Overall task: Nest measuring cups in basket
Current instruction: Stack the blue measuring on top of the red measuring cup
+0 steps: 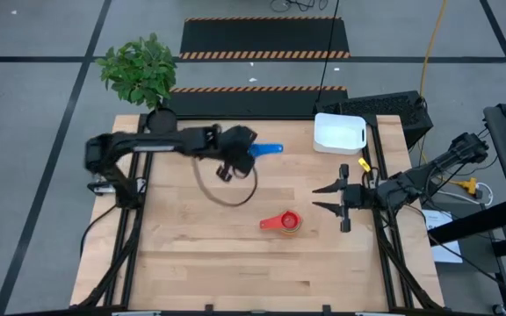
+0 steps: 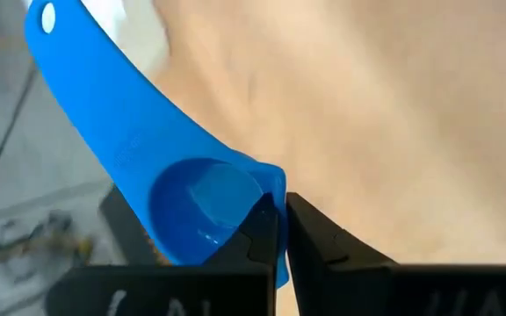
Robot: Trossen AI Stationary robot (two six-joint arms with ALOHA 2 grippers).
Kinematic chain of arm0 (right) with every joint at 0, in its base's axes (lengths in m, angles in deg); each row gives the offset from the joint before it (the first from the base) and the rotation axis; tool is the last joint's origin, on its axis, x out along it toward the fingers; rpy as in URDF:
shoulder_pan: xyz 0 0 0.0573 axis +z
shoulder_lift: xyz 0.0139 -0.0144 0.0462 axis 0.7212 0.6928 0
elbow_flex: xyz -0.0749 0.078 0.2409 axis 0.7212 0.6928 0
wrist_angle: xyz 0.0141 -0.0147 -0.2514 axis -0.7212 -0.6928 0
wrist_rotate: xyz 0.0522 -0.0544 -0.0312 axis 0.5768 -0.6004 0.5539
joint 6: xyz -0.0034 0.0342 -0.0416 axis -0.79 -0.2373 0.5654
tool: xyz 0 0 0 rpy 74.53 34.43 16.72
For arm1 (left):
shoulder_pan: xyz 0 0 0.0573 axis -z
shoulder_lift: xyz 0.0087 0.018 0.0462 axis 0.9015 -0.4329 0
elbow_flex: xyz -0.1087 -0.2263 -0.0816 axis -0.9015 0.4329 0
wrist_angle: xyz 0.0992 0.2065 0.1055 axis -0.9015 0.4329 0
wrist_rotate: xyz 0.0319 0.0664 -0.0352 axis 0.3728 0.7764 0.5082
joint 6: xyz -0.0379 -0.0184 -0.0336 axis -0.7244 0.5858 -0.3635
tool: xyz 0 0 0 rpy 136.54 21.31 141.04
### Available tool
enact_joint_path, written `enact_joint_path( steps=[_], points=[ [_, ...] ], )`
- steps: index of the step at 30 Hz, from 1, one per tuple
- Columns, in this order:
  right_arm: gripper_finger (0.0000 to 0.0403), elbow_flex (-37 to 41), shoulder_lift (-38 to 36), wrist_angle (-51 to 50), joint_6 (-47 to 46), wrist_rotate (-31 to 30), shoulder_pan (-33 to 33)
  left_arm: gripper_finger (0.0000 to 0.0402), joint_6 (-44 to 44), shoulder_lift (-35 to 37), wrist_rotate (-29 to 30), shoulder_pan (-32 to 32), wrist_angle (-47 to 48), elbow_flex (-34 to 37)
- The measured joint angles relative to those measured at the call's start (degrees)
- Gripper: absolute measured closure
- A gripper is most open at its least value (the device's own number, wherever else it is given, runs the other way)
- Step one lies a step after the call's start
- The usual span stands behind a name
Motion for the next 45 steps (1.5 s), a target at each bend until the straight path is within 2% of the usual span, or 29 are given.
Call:
enact_joint_path(
  steps=[5,8,11,14,17,21,26,31,37,41,45],
  points=[
    [0.0254,-1.12,7.76,6.54,2.34,-2.53,1.83,0.0393,-13.99,7.84,-6.31,10.61,-0.89,0.0],
    [0.0237,-4.16,13.91,8.27,3.61,-3.38,3.22,0.0393,-17.24,10.04,-6.53,18.5,-3.58,0.0],
    [0.0222,-8.13,19.06,9.59,3.65,-2.95,5.19,0.0393,-19.1,10.4,-6.56,26.71,-10.56,0.0],
    [0.0212,-11.62,23.29,9.89,3.59,-2.89,8.15,0.0393,-18.39,9.58,-6.55,34.28,-20.0,0.0],
    [0.0205,-14.73,26.67,10.37,3.64,-2.7,11.93,0.0393,-14.0,7.64,-6.2,40.94,-28.63,0.01],
    [0.0204,-17.2,30.44,17.96,6.72,-2.71,16.93,0.0393,-6.45,4.25,-6.19,46.97,-43.19,0.04],
    [0.0204,-17.53,35.18,34.12,8.92,1.04,20.76,0.0393,1.05,-2.23,-8.75,48.49,-59.65,-0.04],
    [0.0203,-17.53,40.24,43.76,5.24,4.88,21.62,0.0391,3.84,-9.29,-16.29,46.25,-76.03,-0.02],
    [0.0203,-20.46,44.43,46.0,1.84,4.69,22.49,0.0393,3.81,-16.79,-27.52,43.29,-94.6,-0.02],
    [0.0203,-21.18,46.0,45.84,-6.78,4.7,22.46,0.0393,3.09,-20.85,-30.79,42.75,-103.19,-0.02],
    [0.0203,-21.18,47.06,45.17,-9.39,4.69,21.99,0.0393,2.93,-24.29,-31.97,43.2,-108.83,-0.02]
  ],
)
